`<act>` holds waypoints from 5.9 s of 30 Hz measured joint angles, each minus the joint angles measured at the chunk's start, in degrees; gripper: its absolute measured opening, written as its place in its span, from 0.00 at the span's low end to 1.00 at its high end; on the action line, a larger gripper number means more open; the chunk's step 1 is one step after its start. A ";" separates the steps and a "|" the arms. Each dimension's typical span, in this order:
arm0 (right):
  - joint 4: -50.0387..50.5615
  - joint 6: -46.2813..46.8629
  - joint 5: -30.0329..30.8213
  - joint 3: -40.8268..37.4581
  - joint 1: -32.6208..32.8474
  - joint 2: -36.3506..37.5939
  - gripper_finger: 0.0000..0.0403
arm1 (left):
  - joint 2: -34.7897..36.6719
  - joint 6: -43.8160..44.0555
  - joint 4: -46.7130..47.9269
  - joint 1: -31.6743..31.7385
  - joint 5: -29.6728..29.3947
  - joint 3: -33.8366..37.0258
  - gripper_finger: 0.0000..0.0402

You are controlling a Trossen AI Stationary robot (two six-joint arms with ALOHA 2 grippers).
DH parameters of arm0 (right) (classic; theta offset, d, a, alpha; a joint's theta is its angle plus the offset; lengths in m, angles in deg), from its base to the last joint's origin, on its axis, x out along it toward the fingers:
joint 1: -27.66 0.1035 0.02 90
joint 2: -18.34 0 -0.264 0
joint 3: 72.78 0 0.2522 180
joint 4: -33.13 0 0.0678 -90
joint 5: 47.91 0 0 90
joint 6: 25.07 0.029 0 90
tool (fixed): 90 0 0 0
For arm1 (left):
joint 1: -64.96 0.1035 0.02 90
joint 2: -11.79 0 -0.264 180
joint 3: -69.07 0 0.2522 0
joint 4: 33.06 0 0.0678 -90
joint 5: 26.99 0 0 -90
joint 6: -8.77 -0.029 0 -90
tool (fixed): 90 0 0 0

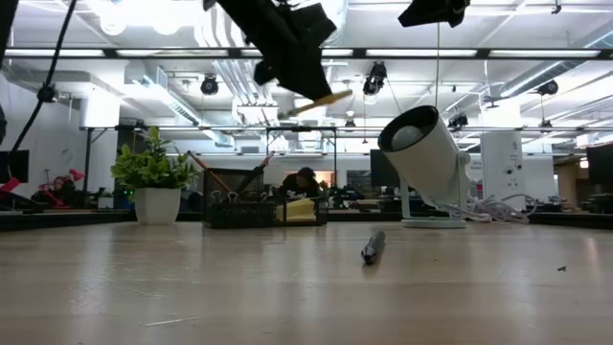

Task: Pick and place office supplies into organizer
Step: Put the yellow scissors into the black desk organizer, then put the black pen into the black desk organizer

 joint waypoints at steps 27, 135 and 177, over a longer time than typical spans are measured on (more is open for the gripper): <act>0.02 0.65 -0.02 0.00 -0.04 0.00 0.16 | 15.43 -9.42 -34.99 11.92 -17.77 22.96 0.15; -0.04 4.63 -0.19 0.00 0.07 0.01 0.16 | 4.59 -5.20 -70.04 14.91 -24.81 46.26 0.28; 0.09 5.01 -0.15 0.00 0.06 0.00 0.16 | 6.84 -8.63 -69.84 6.75 -1.73 33.70 0.48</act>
